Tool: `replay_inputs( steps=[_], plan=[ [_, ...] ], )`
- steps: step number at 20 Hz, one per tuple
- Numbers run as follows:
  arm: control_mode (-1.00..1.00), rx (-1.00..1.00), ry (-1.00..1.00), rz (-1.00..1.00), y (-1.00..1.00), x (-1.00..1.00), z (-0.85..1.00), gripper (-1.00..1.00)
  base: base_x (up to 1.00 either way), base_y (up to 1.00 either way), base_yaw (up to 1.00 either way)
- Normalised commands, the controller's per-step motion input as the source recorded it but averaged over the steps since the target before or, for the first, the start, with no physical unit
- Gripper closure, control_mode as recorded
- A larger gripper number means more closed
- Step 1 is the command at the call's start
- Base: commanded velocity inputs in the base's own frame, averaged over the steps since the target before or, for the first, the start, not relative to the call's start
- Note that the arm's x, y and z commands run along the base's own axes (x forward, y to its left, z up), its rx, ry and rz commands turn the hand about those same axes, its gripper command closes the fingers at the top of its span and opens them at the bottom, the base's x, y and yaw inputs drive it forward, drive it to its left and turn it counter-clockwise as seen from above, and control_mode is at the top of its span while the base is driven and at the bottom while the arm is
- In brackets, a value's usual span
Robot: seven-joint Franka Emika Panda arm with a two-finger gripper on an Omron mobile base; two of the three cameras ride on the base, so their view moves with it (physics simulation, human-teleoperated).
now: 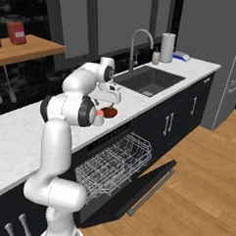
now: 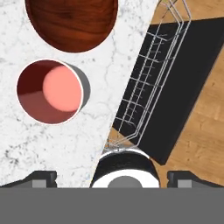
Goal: Pick up the cup and bowl from the counter, place them in the dishwasher, and close the dishwasher door.
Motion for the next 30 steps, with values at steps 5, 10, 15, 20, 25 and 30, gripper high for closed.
replay_inputs(
  steps=[5,10,15,20,25,30],
  plan=[
    [-1.0,0.01,-0.08,0.01,0.09,0.04,-0.63,-1.0,0.0,0.0,0.0],
    [-1.0,0.0,-0.07,0.1,0.08,0.12,-0.48,-1.0,0.0,0.0,0.0],
    [-1.0,0.0,-0.04,0.12,0.27,0.06,-0.23,-1.0,0.0,0.0,0.0],
    [-1.0,0.01,-0.16,0.07,0.07,0.18,-0.16,-1.0,0.0,0.0,0.0],
    [-1.0,0.03,-0.17,0.02,-0.04,0.42,-0.18,-1.0,0.0,0.0,0.0],
    [-1.0,0.01,-0.04,0.0,-0.03,0.17,-0.2,-1.0,0.0,0.0,0.0]
  ],
)
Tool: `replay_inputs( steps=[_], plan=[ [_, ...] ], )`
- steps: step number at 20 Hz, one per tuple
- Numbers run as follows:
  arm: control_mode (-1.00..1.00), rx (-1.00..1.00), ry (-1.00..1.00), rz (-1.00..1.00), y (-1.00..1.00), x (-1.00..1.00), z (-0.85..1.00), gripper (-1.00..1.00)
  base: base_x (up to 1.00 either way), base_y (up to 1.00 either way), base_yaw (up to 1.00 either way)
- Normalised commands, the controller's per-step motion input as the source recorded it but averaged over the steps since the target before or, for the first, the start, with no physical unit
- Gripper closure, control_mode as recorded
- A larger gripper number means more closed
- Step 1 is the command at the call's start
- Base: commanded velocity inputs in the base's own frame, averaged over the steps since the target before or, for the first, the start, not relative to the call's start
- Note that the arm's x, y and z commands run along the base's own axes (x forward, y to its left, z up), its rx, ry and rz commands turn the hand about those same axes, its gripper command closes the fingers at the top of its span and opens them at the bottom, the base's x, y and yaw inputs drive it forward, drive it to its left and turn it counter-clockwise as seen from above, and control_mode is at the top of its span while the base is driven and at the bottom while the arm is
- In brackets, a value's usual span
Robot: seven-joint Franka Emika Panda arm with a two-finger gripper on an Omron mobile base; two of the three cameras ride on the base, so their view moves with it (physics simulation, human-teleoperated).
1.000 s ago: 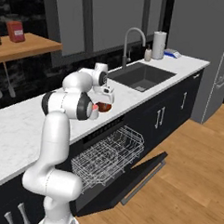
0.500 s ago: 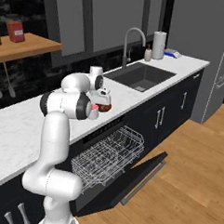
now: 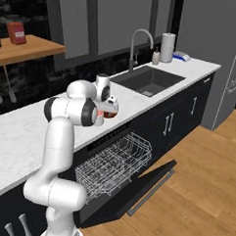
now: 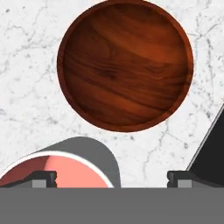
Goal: Pick up the cup and bowl from the counter, place them in the dishwasher, and close the dishwasher door.
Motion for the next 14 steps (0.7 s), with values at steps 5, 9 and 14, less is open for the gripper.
replay_inputs(
  steps=[5,9,14],
  plan=[
    [-1.0,0.0,0.04,0.0,0.0,0.03,-0.31,-1.0,0.0,0.0,0.0],
    [-1.0,0.0,0.01,0.0,0.0,0.0,-0.24,-1.0,0.0,0.0,0.0],
    [-1.0,0.0,0.04,0.0,0.0,0.0,-0.29,1.0,0.0,0.0,0.0]
  ],
)
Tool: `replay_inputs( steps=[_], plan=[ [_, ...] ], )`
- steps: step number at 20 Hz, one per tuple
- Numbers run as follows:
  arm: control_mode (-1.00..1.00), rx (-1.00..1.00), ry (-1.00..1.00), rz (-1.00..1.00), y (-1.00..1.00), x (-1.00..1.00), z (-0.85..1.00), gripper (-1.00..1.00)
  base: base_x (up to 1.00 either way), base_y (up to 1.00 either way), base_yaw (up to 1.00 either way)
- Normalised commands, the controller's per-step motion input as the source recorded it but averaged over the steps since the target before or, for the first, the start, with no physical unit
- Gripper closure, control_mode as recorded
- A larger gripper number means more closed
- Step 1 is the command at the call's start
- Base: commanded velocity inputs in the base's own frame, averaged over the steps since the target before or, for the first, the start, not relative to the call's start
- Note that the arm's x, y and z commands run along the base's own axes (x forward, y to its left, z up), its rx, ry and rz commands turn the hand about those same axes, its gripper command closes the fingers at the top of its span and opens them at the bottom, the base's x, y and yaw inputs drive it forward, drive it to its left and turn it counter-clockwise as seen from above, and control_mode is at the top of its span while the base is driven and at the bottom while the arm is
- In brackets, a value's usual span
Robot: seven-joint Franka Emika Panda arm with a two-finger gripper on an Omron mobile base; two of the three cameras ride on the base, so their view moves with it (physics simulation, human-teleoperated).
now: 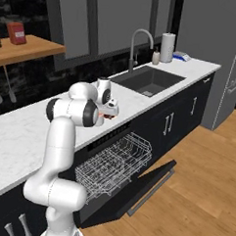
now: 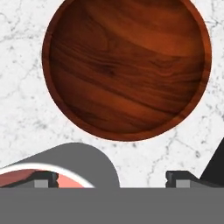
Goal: Pick up the cup and bowl from the counter, place them in the dishwasher, and close the dishwasher door.
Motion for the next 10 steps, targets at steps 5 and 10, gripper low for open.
replay_inputs(
  steps=[5,10],
  plan=[
    [-1.0,0.0,0.06,-0.02,0.0,-0.11,-0.29,1.0,0.0,0.0,0.0],
    [-1.0,0.04,0.0,-0.14,0.0,-0.85,-0.14,1.0,0.0,0.0,0.0]
  ],
)
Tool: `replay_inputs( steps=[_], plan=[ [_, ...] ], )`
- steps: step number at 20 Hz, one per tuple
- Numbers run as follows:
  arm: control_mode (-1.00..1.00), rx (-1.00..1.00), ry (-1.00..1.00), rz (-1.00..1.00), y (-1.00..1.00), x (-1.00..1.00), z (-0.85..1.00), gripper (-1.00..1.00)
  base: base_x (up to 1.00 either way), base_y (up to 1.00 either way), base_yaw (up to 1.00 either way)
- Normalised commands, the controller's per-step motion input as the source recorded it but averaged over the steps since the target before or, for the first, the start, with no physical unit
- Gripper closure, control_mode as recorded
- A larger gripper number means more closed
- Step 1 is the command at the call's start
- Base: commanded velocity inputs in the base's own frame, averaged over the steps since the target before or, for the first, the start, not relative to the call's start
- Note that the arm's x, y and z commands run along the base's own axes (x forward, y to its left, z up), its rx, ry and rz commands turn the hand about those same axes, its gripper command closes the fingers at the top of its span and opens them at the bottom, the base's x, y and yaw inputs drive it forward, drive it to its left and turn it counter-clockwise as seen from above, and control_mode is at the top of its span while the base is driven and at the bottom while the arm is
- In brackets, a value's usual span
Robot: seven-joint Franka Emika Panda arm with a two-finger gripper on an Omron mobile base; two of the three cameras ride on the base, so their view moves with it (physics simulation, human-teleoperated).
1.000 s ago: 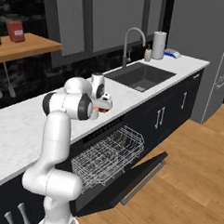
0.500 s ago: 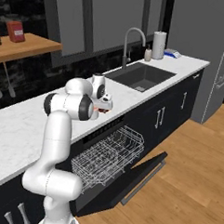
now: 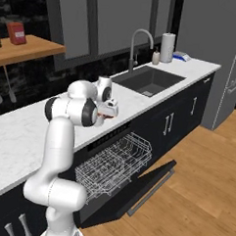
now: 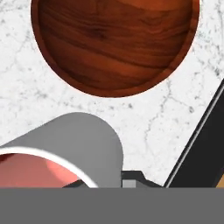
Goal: Pick up the cup and bowl from the counter, place them in the dishwasher, and close the dishwasher door.
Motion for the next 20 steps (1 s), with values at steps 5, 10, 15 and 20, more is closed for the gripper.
replay_inputs(
  steps=[5,10,15,20],
  plan=[
    [-1.0,0.04,0.0,-0.07,0.03,-0.97,-0.06,1.0,0.0,0.0,0.0],
    [-1.0,0.16,-0.03,0.0,-0.06,-1.0,0.05,1.0,0.0,0.0,0.0],
    [-1.0,0.2,-0.25,0.2,-0.48,-1.0,0.15,1.0,0.0,0.0,0.0],
    [-1.0,0.03,-0.31,0.28,-0.44,-0.97,0.22,1.0,0.0,0.0,0.0]
  ],
)
